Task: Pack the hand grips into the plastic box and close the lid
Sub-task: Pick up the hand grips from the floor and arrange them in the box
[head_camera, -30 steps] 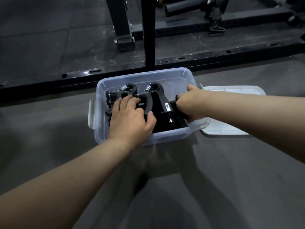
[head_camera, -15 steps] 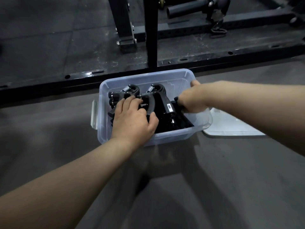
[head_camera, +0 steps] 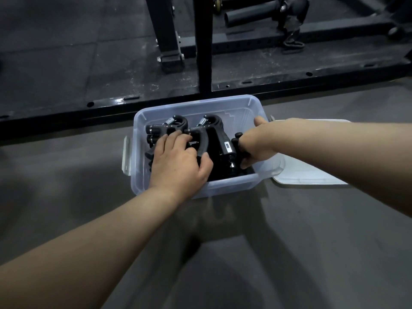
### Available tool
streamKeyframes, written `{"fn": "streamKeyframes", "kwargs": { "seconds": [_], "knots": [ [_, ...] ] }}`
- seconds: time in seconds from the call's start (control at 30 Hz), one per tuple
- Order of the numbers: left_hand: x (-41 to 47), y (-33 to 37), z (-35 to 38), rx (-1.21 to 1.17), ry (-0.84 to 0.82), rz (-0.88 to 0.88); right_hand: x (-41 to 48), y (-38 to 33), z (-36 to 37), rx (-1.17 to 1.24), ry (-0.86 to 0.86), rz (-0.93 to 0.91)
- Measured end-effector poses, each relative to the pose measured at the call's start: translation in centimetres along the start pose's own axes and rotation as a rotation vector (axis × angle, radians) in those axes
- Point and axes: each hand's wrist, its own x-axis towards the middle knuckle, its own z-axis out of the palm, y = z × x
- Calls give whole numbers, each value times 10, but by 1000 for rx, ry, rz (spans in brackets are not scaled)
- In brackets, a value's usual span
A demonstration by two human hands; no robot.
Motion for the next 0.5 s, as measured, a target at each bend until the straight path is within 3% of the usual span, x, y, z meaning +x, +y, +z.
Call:
{"fn": "streamKeyframes", "kwargs": {
  "seconds": [0.1,0.13,0.2,0.3,0.37,0.5],
  "knots": [
    [1,0,0,-8,-9,-4,-10,4,9,-16,188,71],
    [1,0,0,-12,-11,-4,-13,5,11,87,227,65],
    [1,0,0,-22,-2,-6,-15,11,9,472,333,62],
    [1,-1,-1,-51,2,-22,-16,8,-1,1028,463,286],
    [0,-1,0,-64,-4,-26,-16,-8,0,1038,393,343],
    [0,-1,0,-61,-10,-24,-23,-43,7,806,157,223]
  ]
}}
